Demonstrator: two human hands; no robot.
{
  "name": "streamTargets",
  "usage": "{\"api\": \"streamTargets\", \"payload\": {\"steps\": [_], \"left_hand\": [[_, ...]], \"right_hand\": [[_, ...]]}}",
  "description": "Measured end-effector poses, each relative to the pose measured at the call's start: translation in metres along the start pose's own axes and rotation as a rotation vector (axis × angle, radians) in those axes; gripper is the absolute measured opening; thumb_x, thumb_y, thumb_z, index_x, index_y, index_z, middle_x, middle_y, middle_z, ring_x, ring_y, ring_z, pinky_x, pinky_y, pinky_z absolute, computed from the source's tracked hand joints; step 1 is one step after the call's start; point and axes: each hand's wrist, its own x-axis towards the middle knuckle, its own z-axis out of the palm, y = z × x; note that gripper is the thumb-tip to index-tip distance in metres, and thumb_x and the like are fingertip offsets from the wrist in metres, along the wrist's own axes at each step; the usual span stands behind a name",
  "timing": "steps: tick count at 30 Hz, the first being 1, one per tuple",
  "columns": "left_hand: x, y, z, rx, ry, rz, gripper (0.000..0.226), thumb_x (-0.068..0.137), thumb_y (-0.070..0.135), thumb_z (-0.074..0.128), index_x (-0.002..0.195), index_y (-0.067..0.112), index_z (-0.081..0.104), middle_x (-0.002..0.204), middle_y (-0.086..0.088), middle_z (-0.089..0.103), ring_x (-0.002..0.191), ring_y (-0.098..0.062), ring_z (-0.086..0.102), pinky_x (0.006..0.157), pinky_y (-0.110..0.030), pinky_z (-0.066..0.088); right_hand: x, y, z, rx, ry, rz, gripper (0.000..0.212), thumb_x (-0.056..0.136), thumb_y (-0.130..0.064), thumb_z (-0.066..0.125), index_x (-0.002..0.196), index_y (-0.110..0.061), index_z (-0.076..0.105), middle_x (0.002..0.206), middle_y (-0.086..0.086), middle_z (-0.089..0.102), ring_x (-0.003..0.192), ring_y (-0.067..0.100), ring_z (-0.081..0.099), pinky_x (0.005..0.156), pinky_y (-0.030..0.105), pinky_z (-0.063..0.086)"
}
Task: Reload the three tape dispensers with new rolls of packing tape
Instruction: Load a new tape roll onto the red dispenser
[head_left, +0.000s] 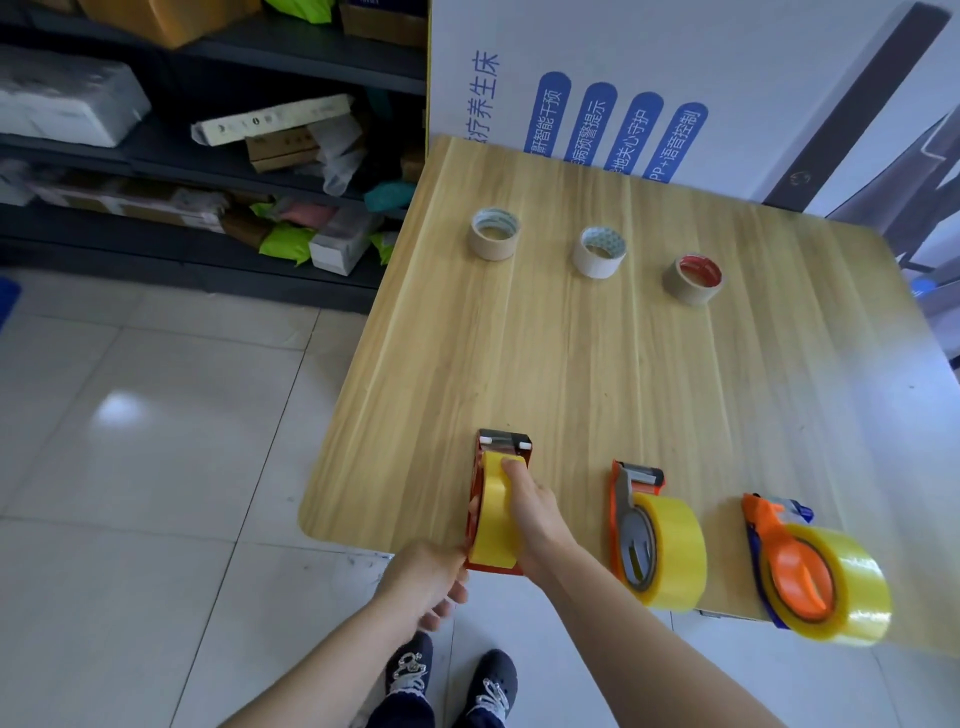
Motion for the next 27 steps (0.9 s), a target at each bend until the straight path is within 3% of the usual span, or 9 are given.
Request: {"api": "streamTargets", "payload": {"steps": [3,6,10,13,16,18,22,24,27], "left_hand": [[0.000,0.012,-0.008,0.050,0.166,0.353,0.026,0.091,0.029,0.049,0.074,0.014,0.061,0.069,-0.003,0.063,0.065,-0.021,0.055,0.062,-0.030,0.043],[-0.010,0.026,-0.008,-0.146,0.010,0.491,0.022,0.086,0.039,0.051,0.092,0.031,0.069,0.086,0.008,0.073,0.083,-0.012,0.068,0.075,-0.031,0.054],[-0.014,0.031,-0.004,-0.056,-0.085,0.543,0.023,0.082,0.045,0.049,0.086,0.035,0.070,0.082,0.005,0.074,0.075,-0.010,0.070,0.067,-0.027,0.057],[-0.016,0.033,-0.004,-0.045,-0.118,0.542,0.023,0.093,0.035,0.049,0.091,0.028,0.071,0.086,-0.001,0.075,0.081,-0.016,0.071,0.075,-0.032,0.058],[-0.013,0.033,-0.009,-0.100,-0.159,0.487,0.030,0.094,0.038,0.048,0.088,0.021,0.072,0.083,0.000,0.075,0.078,-0.014,0.071,0.065,-0.024,0.056],[-0.006,0.031,-0.011,-0.150,-0.074,0.436,0.033,0.094,0.035,0.045,0.086,0.018,0.071,0.081,-0.001,0.075,0.078,-0.017,0.070,0.064,-0.027,0.053],[0.018,0.024,-0.014,0.045,0.209,0.388,0.032,0.095,0.011,0.040,0.115,0.022,0.062,0.122,-0.002,0.063,0.107,-0.020,0.059,0.083,-0.029,0.046],[0.029,0.020,-0.013,0.195,0.232,0.393,0.044,0.095,0.007,0.037,0.136,0.018,0.048,0.141,-0.004,0.049,0.123,-0.022,0.051,0.093,-0.029,0.044],[0.038,0.021,-0.008,0.248,0.227,0.400,0.052,0.094,0.006,0.039,0.145,0.016,0.036,0.146,-0.006,0.042,0.131,-0.023,0.045,0.103,-0.033,0.040]], "right_hand": [[-0.002,-0.001,0.000,-0.010,-0.004,-0.002,0.034,0.096,-0.043,0.046,0.081,-0.017,0.063,0.055,-0.001,0.068,0.058,0.020,0.066,0.065,0.034,0.055],[-0.005,-0.005,0.000,-0.071,-0.006,-0.018,0.032,0.097,-0.042,0.045,0.081,-0.019,0.062,0.068,0.003,0.071,0.073,0.025,0.069,0.069,0.039,0.058],[-0.008,-0.012,-0.001,-0.169,-0.030,-0.014,0.034,0.095,-0.041,0.042,0.087,-0.015,0.063,0.089,0.011,0.067,0.092,0.033,0.068,0.088,0.049,0.056],[-0.008,-0.015,-0.002,-0.187,-0.032,0.016,0.035,0.094,-0.046,0.044,0.086,-0.016,0.061,0.088,0.009,0.065,0.085,0.028,0.067,0.077,0.041,0.057],[-0.010,-0.017,-0.004,-0.155,-0.037,0.053,0.034,0.094,-0.048,0.047,0.090,-0.018,0.061,0.088,0.008,0.067,0.080,0.023,0.066,0.065,0.033,0.055],[-0.011,-0.018,-0.003,-0.111,-0.025,0.070,0.033,0.095,-0.047,0.047,0.092,-0.018,0.061,0.087,0.007,0.067,0.080,0.023,0.066,0.064,0.033,0.053],[-0.011,-0.017,-0.003,-0.095,0.032,0.086,0.035,0.093,-0.049,0.045,0.092,-0.016,0.057,0.087,0.006,0.058,0.084,0.023,0.059,0.076,0.035,0.049],[-0.011,-0.016,-0.004,-0.083,0.062,0.091,0.043,0.089,-0.052,0.046,0.101,-0.012,0.057,0.096,0.009,0.058,0.098,0.028,0.059,0.091,0.040,0.048],[-0.013,-0.017,-0.007,-0.044,0.081,0.075,0.045,0.083,-0.052,0.048,0.099,-0.013,0.062,0.094,0.009,0.057,0.091,0.026,0.056,0.093,0.043,0.047]]}}
